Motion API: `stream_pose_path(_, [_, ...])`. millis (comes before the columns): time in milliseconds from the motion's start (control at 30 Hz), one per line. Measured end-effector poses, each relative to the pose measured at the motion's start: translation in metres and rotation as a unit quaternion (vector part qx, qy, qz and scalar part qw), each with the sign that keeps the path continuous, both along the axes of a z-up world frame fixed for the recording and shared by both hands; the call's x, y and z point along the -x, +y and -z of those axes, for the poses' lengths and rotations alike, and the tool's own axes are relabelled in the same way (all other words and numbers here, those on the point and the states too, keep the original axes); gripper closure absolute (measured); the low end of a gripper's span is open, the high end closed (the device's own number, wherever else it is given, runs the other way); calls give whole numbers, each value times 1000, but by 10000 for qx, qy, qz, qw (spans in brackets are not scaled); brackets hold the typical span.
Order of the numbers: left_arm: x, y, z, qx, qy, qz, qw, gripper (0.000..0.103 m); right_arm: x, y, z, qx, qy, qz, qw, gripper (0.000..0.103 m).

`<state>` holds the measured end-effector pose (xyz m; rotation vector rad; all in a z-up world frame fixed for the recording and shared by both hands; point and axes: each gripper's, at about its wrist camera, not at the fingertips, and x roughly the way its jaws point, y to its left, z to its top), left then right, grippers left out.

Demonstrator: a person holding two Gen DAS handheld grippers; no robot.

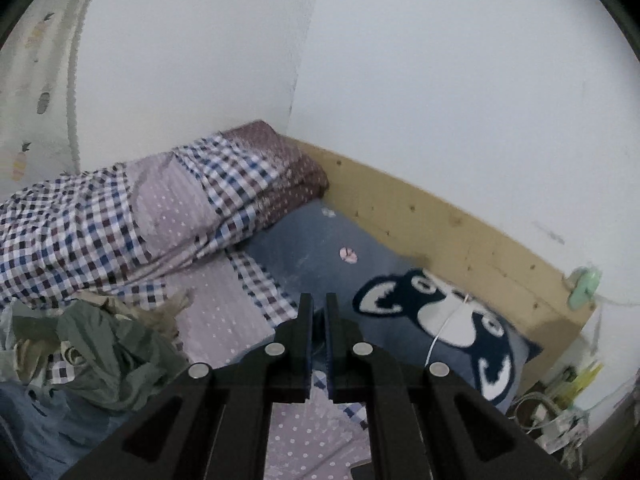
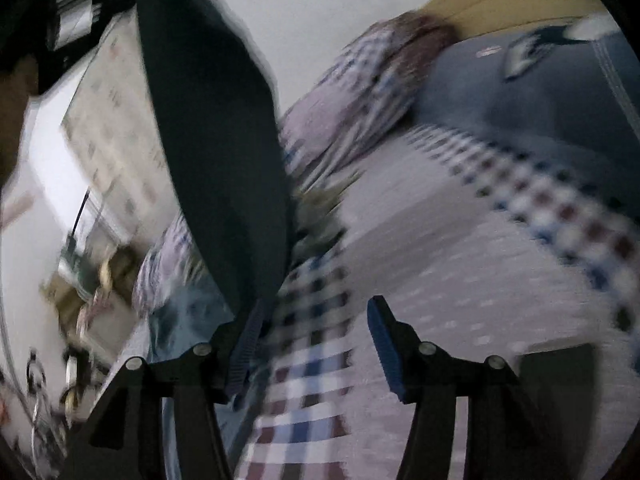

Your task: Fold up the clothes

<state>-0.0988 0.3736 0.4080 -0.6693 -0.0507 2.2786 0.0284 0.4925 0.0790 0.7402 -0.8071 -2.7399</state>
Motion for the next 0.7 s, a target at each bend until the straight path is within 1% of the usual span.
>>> stream_pose_path(100, [-6,-23,-25,-107,175,-75,9998,99,22,-42,6,-220,-98,-565,9981,42])
stream_pose_path(200, [-7,-47,-40,-205,238,-183,9993,99,39,-80,16,-439,-213,-969,9941,41])
stream_pose_path(267, [-4,-64,-46,-273,193,-261,9991,99,49,-103,23,-634,-285,-1160,9908,41])
stream_pose_path(400, [7,-92,-45,-403,38,-376,9985,99,77,-155,36,-1068,-305,-1625,9804,41])
stream_pose_path(533, [19,-112,-39,-410,-90,-501,9979,99,101,-181,52,-1425,-348,-1788,9729,41])
stream_pose_path(600, [24,-124,-38,-428,-70,-564,9975,99,111,-180,58,-1449,-456,-1691,9738,44])
stream_pose_path(633, [27,-132,-38,-451,-42,-634,9970,99,116,-180,61,-1461,-510,-1642,9742,48])
stream_pose_path(700, [34,-147,-37,-531,-53,-763,9957,99,126,-179,67,-1468,-613,-1552,9750,52])
